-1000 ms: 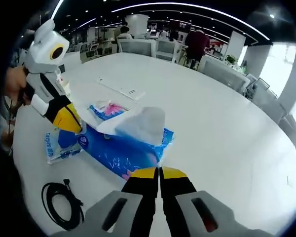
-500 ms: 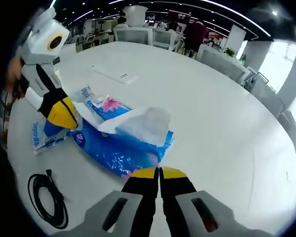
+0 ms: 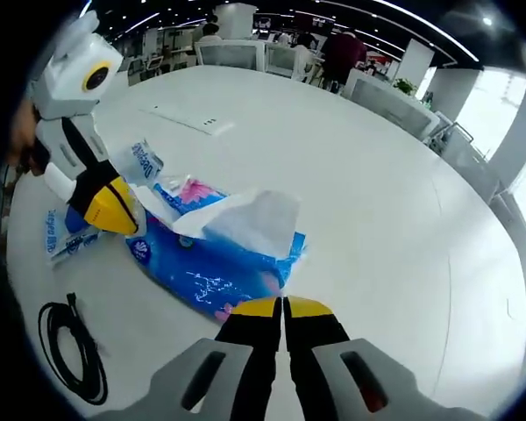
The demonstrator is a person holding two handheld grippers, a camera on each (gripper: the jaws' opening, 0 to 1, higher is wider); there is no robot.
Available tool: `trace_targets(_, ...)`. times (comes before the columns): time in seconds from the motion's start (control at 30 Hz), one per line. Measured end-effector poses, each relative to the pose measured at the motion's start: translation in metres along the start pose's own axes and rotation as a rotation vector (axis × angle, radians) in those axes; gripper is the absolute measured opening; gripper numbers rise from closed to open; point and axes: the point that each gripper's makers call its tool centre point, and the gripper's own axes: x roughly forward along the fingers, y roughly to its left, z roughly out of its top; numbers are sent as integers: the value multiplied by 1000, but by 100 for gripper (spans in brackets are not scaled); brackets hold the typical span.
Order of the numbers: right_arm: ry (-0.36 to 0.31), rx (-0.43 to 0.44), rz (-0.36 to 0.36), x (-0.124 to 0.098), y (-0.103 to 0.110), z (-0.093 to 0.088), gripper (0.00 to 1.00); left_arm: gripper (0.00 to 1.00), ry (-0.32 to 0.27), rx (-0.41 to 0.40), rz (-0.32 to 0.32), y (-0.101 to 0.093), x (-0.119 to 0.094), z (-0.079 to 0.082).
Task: Arrange the tabletop items into an orderly group along one side of the table until the central work area is clear of visible clutter.
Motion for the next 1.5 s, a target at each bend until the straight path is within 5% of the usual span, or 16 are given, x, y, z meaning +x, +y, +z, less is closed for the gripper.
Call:
trace_targets(0.27, 5, 18, -17, -4, -1, 1, 1, 7, -8, 15, 9, -1, -3, 1)
trace_targets(0.57, -24, 40, -37, -18, -1, 8, 15, 23, 21, 38, 17, -9, -13, -5)
trace_targets(0.9, -98, 101, -61, -36, -2, 19, 28, 37, -88, 59, 49, -7, -57, 0)
trace_targets(1.23, -173, 143, -45, -57, 17, 28, 37, 49, -142, 73, 125, 7, -106, -30)
trace_targets(1.5, -215, 69, 25, -64, 45, 49, 45, 56, -145, 66, 189, 18, -138, -57)
